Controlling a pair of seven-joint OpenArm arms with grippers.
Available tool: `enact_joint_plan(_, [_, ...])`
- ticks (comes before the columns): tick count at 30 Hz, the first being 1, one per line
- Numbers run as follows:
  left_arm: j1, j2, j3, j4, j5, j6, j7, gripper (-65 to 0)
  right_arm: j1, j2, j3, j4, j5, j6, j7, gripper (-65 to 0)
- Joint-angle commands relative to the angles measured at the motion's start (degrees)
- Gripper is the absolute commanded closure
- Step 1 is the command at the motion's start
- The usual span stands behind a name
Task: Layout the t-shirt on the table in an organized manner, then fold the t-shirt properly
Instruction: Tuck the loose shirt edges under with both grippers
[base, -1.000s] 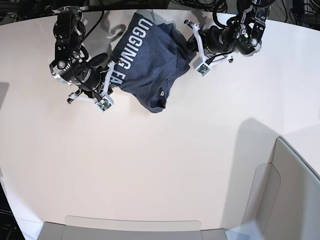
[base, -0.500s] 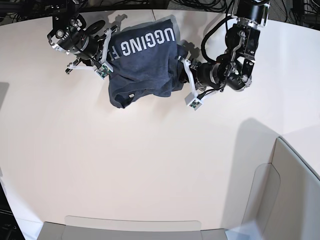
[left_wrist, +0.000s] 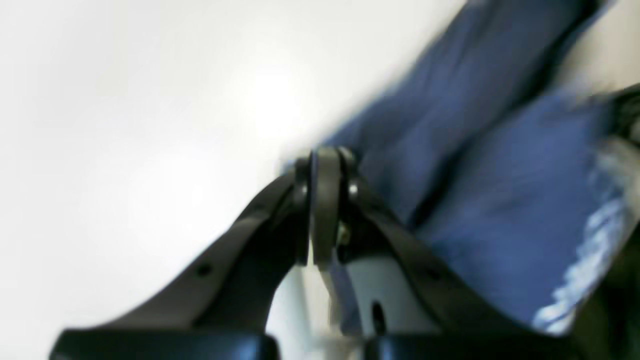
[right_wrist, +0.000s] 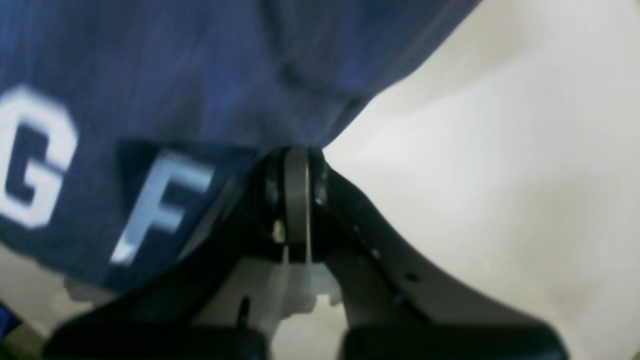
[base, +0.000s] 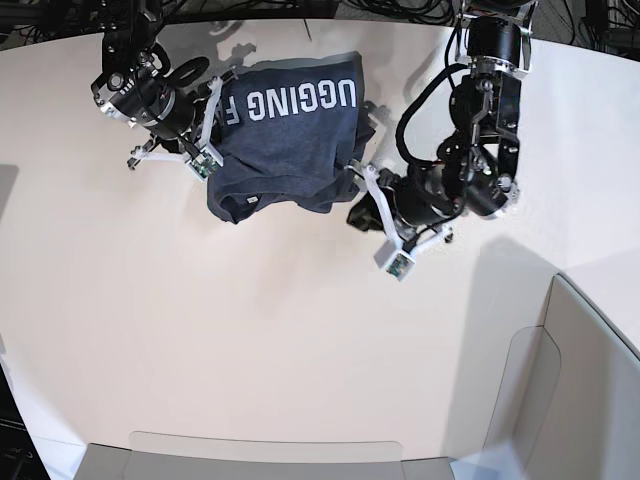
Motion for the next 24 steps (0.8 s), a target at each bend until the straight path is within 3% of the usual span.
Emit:
enact_joint_plan(1, [-0.86,-0.35,-1.62,3.58,-0.27,0.16,-0.89,0.0,1.49,-0.20,1.16,1.34,0.15,0.10,0.84,0.0])
enact_joint_plan(4, [-0.60,-0.61,-4.26,7.62,-2.82,0.07,-0.80,0.0,3.77,-3.37,4.24,1.51,0.24,0.10,0.75,0.0])
enact_joint_plan(7, [3.09,-1.32,-8.39,8.68,-12.14,-1.16,1.40,0.0,4.21,-4.86,5.12,1.51,2.61,0.10,0.66,0.0])
enact_joint_plan(10, [6.78,-1.32,-13.75,8.41,-26.12,-5.11,4.03,0.0,3.69,-4.78,5.03,1.51,11.14,0.10,0.66,0.0])
enact_joint_plan(13, [10.13,-1.58,-17.09,8.32,-33.94,-6.43,6.41,0.0,3.69,-3.81,5.20,1.51,22.22,0.10,0.66,0.0])
enact_joint_plan(16, [12.15,-1.58,-17.44,8.32,-36.58,-6.52,7.20,0.0,2.90,-1.61,5.29,1.42,34.00,0.10,0.66,0.0])
enact_joint_plan(19, [12.50,-1.14,-14.63,7.09,-36.58,-6.52,7.20,0.0,1.75,0.50,5.29,1.34,41.21,0.10,0.66,0.0])
enact_joint_plan(24, [10.04,-0.35,-8.12,0.15,-36.49,-6.26,7.02,0.0,-1.41,0.94,5.29,0.90,42.97,0.10,0.66,0.0])
